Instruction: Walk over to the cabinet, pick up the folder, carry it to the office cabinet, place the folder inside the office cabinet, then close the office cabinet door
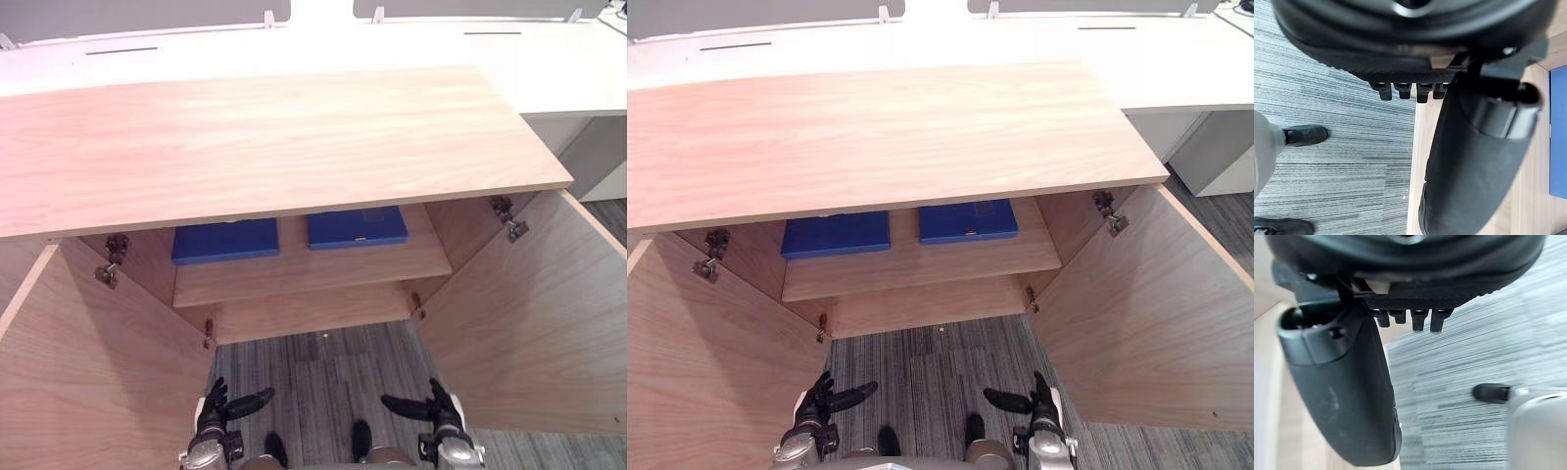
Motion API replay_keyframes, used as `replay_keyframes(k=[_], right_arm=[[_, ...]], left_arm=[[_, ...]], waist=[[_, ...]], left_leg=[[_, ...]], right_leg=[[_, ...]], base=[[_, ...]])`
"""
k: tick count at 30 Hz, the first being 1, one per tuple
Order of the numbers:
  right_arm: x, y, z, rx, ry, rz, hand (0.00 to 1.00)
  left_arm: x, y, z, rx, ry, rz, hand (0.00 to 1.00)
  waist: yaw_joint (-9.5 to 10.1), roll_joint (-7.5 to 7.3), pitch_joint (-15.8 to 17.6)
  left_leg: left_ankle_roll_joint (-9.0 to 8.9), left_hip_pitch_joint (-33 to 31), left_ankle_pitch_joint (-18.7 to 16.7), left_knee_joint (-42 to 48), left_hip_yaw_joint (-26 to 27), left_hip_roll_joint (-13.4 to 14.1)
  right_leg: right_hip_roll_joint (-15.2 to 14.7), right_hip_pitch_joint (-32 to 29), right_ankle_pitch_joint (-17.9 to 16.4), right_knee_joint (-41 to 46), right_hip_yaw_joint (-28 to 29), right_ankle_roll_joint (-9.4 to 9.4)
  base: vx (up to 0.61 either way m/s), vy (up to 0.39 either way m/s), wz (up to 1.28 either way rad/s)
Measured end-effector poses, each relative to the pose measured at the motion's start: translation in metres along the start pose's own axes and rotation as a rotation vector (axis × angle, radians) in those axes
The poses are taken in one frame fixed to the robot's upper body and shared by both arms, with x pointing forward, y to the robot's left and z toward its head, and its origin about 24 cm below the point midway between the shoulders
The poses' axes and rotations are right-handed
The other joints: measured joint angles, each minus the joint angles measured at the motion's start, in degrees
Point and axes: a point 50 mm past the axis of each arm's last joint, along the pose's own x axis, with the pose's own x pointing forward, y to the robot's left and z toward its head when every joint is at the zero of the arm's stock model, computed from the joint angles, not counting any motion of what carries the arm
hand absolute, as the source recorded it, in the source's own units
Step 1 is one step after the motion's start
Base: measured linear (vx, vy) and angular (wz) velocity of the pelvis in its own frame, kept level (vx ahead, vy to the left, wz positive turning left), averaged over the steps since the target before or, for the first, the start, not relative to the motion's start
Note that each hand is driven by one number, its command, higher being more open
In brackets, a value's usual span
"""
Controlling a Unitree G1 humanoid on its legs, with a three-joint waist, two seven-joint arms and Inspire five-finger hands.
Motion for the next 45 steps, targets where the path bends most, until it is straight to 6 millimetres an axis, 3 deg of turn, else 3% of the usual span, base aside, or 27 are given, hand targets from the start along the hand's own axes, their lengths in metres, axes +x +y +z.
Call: replay_keyframes(k=[6, 19, 22, 24, 27, 30, 35, 39, 41, 45], right_arm=[[0.000, -0.007, -0.011, 0.097, 0.069, -0.042, 1.00], [0.003, -0.012, -0.009, 0.156, 0.099, -0.070, 1.00], [0.005, -0.014, -0.006, 0.176, 0.092, -0.081, 1.00], [0.005, -0.015, -0.004, 0.177, 0.087, -0.084, 1.00], [0.005, -0.015, -0.005, 0.203, 0.089, -0.088, 1.00], [0.004, -0.016, -0.008, 0.204, 0.093, -0.096, 1.00], [0.000, -0.023, -0.017, 0.202, 0.100, -0.105, 1.00], [-0.001, -0.024, -0.020, 0.198, 0.112, -0.099, 1.00], [-0.001, -0.024, -0.022, 0.189, 0.114, -0.095, 1.00], [-0.001, -0.018, -0.020, 0.142, 0.103, -0.067, 1.00]], left_arm=[[-0.007, 0.006, -0.023, 0.006, 0.089, 0.006, 1.00], [-0.007, 0.016, -0.025, -0.016, 0.097, 0.040, 1.00], [-0.008, 0.020, -0.016, -0.040, 0.047, 0.055, 1.00], [-0.010, 0.023, 0.000, -0.075, -0.043, 0.071, 1.00], [-0.027, 0.029, 0.045, -0.120, -0.295, 0.086, 1.00], [-0.060, 0.037, 0.098, -0.153, -0.603, 0.085, 1.00], [-0.105, 0.047, 0.154, -0.127, -0.956, 0.127, 1.00], [-0.140, 0.036, 0.184, -0.088, -1.178, 0.079, 1.00], [-0.163, 0.024, 0.199, -0.010, -1.308, 0.004, 1.00], [-0.188, 0.010, 0.213, 0.182, -1.477, -0.064, 1.00]], waist=[[-0.03, -0.14, -0.4], [0.10, -0.19, -0.4], [0.26, -0.18, -0.4], [0.44, -0.18, -0.4], [1.23, -0.08, -0.4], [1.96, 0.46, -0.6], [2.48, 2.07, -1.4], [2.66, 2.23, -1.5], [2.57, 2.23, -1.5], [1.86, 2.35, -1.6]], left_leg=[[0.50, 2.4, 1.7, -2.7, -0.2, -1.1], [1.20, 3.0, 1.1, -2.9, 0.0, -2.8], [1.34, 3.8, 0.8, -2.9, -0.7, -3.0], [1.35, 3.8, 0.8, -2.8, -1.8, -3.1], [1.37, 3.9, 0.9, -2.7, -3.3, -3.1], [1.39, 3.9, 0.9, -3.0, -4.6, -3.1], [1.38, 4.0, 0.9, -3.0, -6.1, -3.1], [1.20, 3.9, 0.7, -2.9, -6.4, -2.8], [1.14, 3.9, 0.7, -2.7, -6.4, -2.7], [1.06, 4.2, 0.6, -2.7, -6.0, -2.4]], right_leg=[[-0.5, 1.2, 0.6, -0.7, 0.2, 0.23], [-2.0, 2.4, 1.6, -2.4, 0.8, 1.03], [-2.1, 3.9, 1.6, -3.2, 0.1, 1.15], [-2.2, 4.5, 1.6, -3.5, -0.7, 1.09], [-2.2, 5.3, 1.1, -3.5, -2.3, 0.59], [-2.3, 5.6, 0.3, -2.8, -3.3, 0.18], [-2.4, 6.1, -1.0, -1.8, -4.9, -0.19], [-2.2, 6.3, -1.2, -1.5, -4.8, 0.09], [-2.1, 6.3, -1.2, -1.4, -4.5, 0.09], [-1.9, 6.3, -1.2, -1.4, -3.7, 0.09]], base=[[-0.08, 0.016, 0.00], [-0.02, 0.008, -0.01], [0.05, -0.018, 0.11], [0.02, -0.029, 0.22], [-0.01, -0.033, 0.24], [-0.03, -0.039, 0.20], [-0.01, -0.037, 0.17], [0.00, -0.037, 0.04], [-0.01, -0.037, 0.00], [-0.02, -0.033, -0.05]])
